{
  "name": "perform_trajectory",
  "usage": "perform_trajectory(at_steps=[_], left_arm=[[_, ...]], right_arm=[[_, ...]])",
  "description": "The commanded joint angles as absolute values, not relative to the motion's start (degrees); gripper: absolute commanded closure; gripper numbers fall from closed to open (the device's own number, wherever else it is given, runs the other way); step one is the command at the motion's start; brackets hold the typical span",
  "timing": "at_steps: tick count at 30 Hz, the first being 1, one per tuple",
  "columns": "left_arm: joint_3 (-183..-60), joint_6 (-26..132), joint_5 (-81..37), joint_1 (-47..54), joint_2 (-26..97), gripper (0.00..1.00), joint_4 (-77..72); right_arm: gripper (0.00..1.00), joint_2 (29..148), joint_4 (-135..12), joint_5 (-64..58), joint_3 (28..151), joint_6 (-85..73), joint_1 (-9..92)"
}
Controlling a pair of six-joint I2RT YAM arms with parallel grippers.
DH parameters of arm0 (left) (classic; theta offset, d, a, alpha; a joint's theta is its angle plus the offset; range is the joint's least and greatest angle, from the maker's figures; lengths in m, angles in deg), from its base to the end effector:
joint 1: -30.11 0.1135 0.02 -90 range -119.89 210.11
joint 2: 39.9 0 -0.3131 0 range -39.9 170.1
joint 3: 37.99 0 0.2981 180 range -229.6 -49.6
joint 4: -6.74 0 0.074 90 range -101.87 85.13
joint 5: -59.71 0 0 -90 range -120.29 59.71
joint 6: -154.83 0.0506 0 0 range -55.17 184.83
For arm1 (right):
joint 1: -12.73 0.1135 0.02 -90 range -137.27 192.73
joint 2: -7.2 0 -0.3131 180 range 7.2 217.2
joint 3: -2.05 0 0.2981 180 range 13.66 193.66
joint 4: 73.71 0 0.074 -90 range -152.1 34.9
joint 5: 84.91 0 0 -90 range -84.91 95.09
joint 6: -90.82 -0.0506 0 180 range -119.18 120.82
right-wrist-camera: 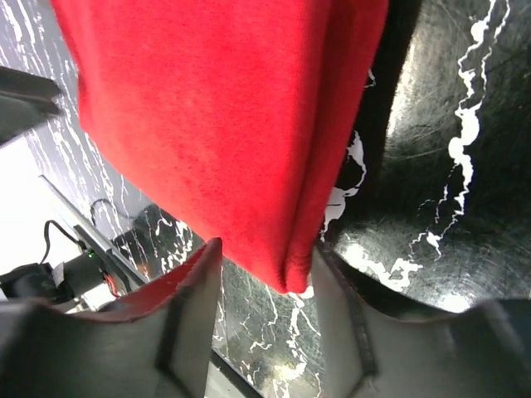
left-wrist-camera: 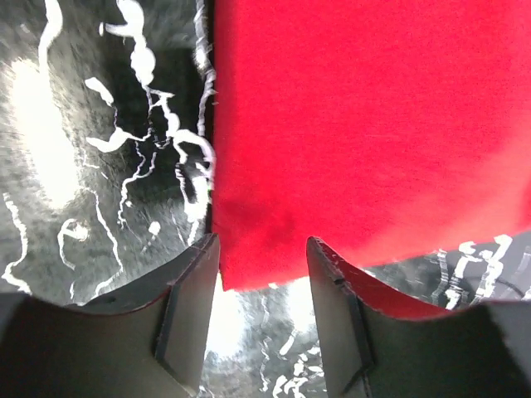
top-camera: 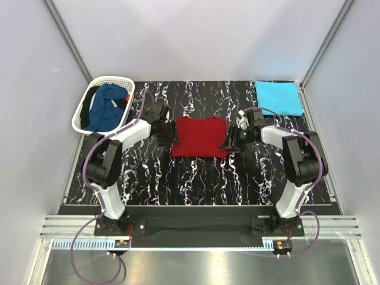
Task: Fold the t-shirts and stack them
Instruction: Fold the tshirt
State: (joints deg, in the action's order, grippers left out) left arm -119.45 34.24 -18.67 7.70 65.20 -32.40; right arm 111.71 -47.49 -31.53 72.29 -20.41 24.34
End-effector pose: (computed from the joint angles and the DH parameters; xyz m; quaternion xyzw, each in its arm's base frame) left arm 0.3947 -0.1738 0.1864 -0.0452 0.9662 -0.1925 0.1656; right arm 0.3870 0.1103 0.1490 -0.0027 0.9215 0.3598 0.1461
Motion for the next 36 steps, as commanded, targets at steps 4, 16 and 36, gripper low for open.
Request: perform_trajectory(at_steps=[4,16,36], left_arm=[[-130.1,38.7,-19.8,10.2,63.1,0.48,-32.8],[-148.9,52.2,-8.4,15.3,81.3,0.5,-35.1],[-156.0,55.4,-4.3,16.9,91.7,0.48,-34.6]], right_arm=[[0.41,107.3,-47.2,-29.4,74.2,-20.5,22.6],[0.37,123.2,-43.9,-34.0,96.1,-11.6,19.4],[0.48,139.7,-43.8,-39.6,111.2,-10.0,18.6]])
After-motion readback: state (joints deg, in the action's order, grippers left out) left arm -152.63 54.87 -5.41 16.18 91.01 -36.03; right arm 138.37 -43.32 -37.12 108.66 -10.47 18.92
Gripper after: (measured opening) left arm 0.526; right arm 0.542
